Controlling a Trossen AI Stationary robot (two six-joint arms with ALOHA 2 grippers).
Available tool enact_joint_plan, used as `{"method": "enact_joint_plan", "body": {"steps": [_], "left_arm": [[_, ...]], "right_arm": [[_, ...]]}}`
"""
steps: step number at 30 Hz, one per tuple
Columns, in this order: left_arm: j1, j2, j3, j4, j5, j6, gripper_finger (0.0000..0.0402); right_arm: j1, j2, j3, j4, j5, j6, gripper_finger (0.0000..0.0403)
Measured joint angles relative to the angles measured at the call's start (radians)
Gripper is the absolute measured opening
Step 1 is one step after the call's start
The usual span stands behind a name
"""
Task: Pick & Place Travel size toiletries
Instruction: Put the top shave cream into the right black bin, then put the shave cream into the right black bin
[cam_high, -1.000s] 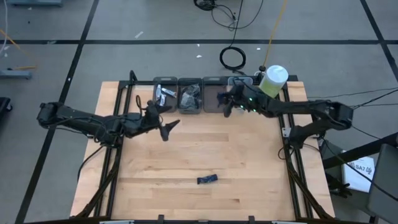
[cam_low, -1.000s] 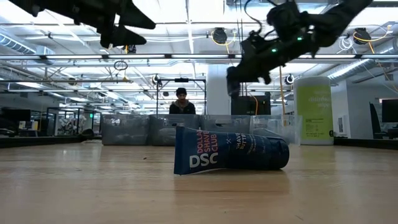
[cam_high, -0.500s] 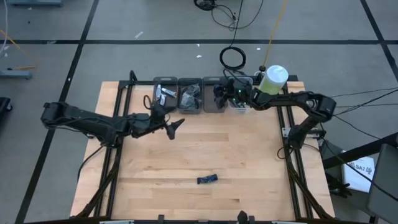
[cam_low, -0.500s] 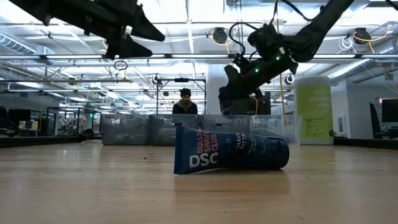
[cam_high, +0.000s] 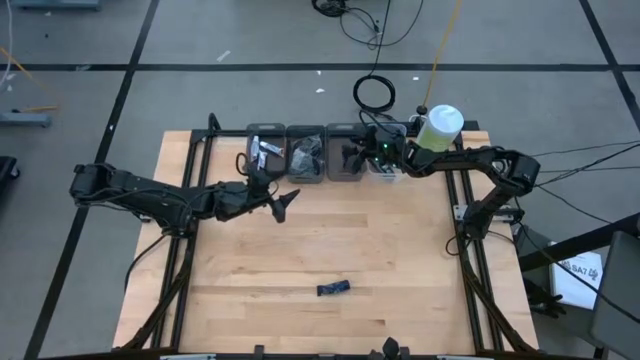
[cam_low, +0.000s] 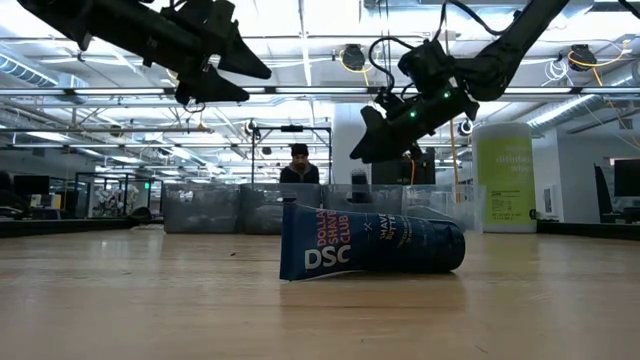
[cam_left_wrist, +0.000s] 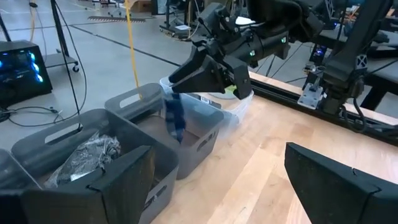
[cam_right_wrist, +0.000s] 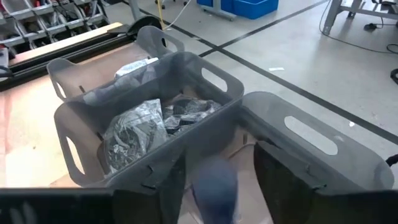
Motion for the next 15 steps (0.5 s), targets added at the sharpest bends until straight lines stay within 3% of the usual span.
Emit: {"method": "enact_joint_plan", "body": {"steps": [6,15], "left_arm": [[0.0,0.0,0.0,-0.002,0.098,-0.022,0.0351],[0.0,0.056,0.001,0.036,0.279,-0.019,0.0351]], "right_arm": [[0.009,-0.004,0.0,0.008,-0.01,-0.035,0.0222],[0.069,-0.056,-0.001,0.06,-0.336,-0.037,0.0231]]}}
